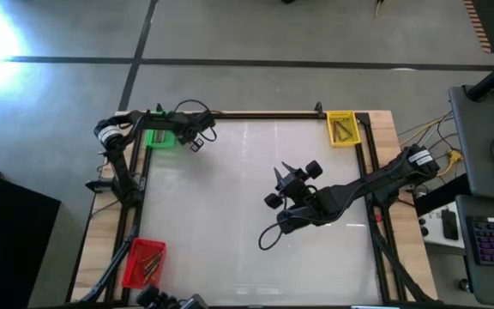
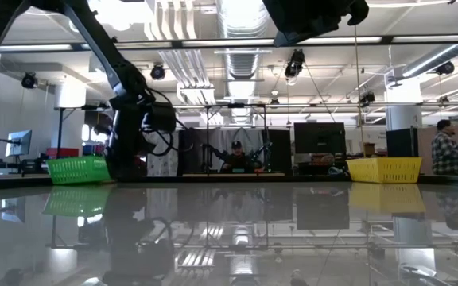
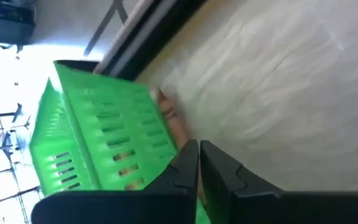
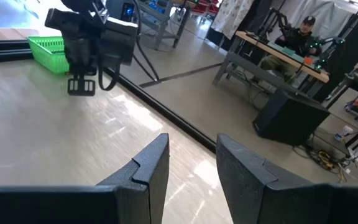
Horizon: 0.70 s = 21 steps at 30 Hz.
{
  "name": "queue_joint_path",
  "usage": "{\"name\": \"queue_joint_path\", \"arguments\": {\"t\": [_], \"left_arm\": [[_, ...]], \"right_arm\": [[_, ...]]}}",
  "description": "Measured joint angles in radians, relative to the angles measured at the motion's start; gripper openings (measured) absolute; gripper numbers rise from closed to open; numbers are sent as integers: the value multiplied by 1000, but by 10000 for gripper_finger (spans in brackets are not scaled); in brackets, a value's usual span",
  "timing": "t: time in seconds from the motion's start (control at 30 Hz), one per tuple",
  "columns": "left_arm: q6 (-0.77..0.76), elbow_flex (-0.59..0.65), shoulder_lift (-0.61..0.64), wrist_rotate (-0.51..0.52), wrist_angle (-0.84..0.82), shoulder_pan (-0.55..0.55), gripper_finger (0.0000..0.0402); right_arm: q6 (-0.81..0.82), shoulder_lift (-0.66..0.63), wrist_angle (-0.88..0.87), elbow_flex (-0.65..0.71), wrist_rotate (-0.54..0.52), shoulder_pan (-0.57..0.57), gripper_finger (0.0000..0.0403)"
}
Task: Sort crayons
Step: Put the brown crayon into the yellow basket, then adjust the green basket
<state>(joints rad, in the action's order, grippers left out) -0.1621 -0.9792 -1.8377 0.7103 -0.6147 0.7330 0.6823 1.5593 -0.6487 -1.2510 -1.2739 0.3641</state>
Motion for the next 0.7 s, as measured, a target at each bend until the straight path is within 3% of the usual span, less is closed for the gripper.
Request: {"name": "queue_joint_path", "arguments": {"t": [0.2, 0.7], "left_arm": [[0, -42, 2, 44, -47, -5, 0], [18, -43, -3, 40, -82, -51, 0]], "right_arm": [[-1, 0, -1, 2, -1, 0, 123], [-2, -1, -2, 2, -1, 0, 123]]}}
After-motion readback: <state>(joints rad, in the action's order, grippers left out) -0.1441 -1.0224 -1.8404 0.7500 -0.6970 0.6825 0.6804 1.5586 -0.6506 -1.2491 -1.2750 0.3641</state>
